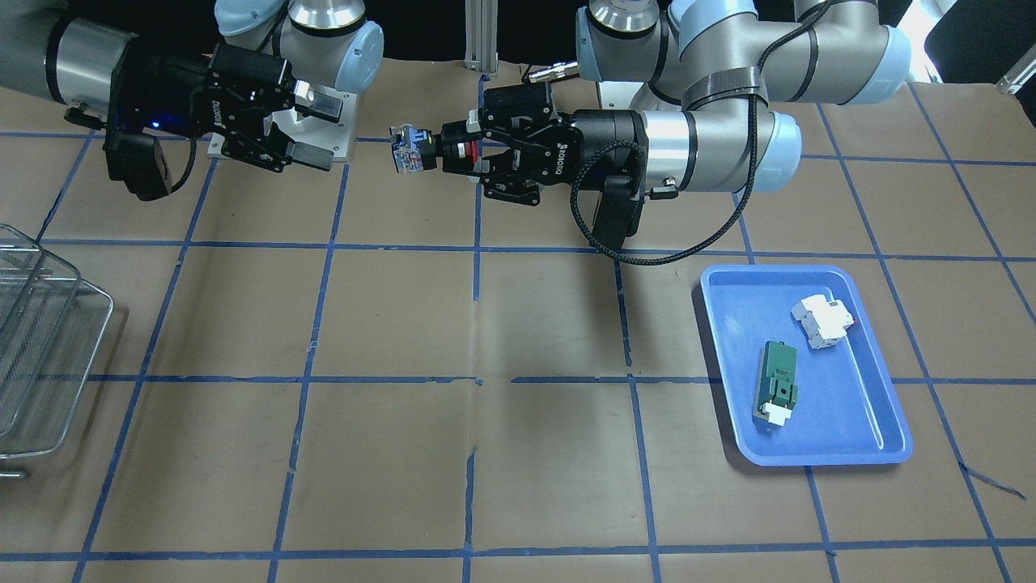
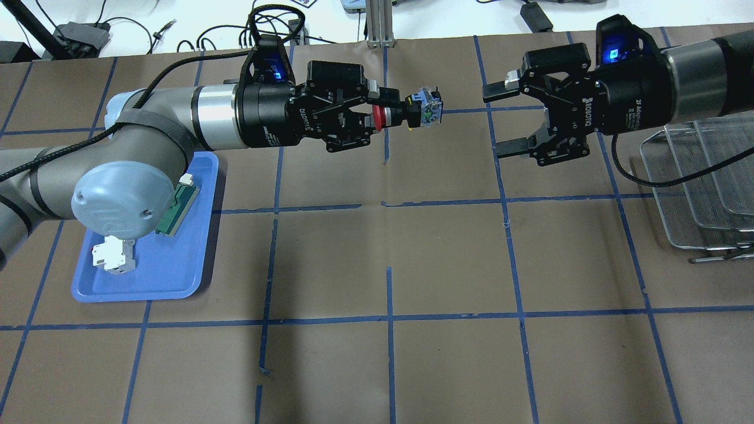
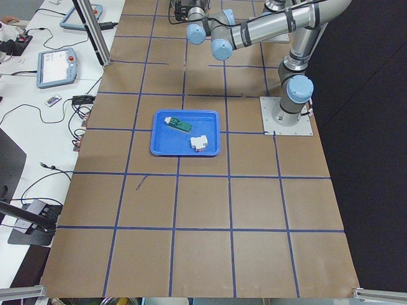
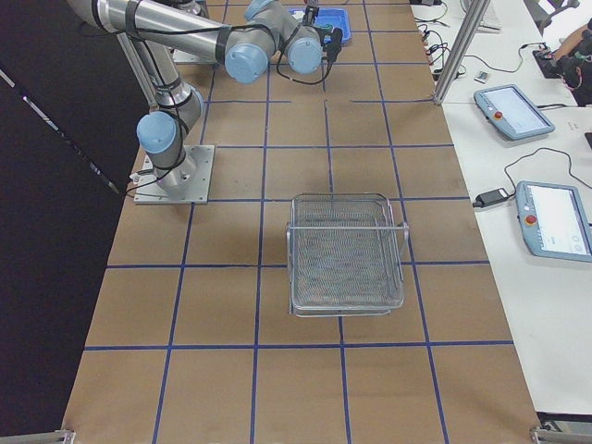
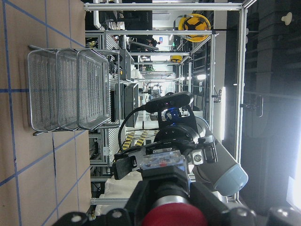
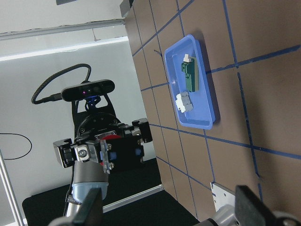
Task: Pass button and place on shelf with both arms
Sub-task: 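Hold the red button out while the right gripper swings over toward it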
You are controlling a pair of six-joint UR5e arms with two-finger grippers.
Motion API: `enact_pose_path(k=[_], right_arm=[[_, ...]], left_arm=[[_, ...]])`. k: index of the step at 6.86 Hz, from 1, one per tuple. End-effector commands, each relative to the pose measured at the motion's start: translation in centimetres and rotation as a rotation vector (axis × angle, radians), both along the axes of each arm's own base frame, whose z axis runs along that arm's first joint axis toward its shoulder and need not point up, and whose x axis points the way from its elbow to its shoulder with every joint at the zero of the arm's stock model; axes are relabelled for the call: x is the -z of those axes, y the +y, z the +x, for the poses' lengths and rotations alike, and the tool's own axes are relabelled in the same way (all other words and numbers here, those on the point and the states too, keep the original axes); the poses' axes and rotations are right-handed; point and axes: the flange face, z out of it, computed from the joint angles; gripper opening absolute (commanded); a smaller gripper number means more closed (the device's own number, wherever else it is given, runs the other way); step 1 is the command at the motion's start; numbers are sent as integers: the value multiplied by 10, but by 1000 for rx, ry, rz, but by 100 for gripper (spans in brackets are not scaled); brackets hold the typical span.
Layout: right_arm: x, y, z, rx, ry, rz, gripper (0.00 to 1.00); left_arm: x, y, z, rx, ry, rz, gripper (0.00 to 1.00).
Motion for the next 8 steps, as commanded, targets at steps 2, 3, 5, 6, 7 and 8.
enact_pose_path(k=[2, 3, 5, 6, 7, 8], right_arm=[[-1, 2, 14, 3, -31, 14, 93], [3, -4, 14, 30, -75, 13, 99], [16, -3, 18, 30, -101, 14, 100], [16, 2, 25, 7, -101, -28, 100], [20, -2, 27, 20, -126, -22, 100], [30, -6, 24, 49, -154, -1, 100]], left_arm=[[-2, 0, -1, 1, 2, -13, 0], [-1, 0, -1, 2, -1, -11, 0], [-4, 0, -1, 2, -4, -16, 0], [-4, 0, -1, 2, -4, -17, 0], [-4, 1, -1, 3, -5, -19, 0], [-4, -1, -1, 3, -7, -25, 0]])
